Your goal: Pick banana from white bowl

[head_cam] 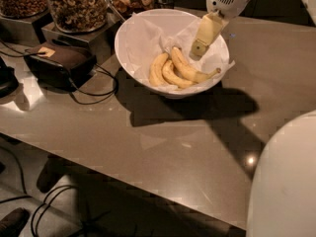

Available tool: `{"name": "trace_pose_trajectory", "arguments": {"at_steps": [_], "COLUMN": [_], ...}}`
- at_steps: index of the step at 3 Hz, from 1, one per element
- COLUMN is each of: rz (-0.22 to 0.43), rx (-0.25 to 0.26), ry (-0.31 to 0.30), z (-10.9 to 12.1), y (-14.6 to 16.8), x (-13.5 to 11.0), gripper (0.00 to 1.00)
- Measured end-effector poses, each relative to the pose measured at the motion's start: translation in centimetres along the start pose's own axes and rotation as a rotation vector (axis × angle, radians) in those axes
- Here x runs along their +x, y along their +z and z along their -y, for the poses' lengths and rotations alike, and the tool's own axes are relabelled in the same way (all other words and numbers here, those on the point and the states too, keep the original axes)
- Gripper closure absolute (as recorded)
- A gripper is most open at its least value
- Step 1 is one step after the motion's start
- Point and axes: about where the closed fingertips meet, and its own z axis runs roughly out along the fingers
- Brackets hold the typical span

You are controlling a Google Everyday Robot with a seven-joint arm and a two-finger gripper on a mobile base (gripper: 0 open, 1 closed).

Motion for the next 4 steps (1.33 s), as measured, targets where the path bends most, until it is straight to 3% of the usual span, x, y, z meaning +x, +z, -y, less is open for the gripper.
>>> {"name": "trace_pose_trajectory", "arguments": {"at_steps": [4], "rz": [-0.074], "rx": [-0.004], "ry": [-0.030], "z": [0.0], "y": [2.6], "x": [-1.0], "gripper": [0.35]}}
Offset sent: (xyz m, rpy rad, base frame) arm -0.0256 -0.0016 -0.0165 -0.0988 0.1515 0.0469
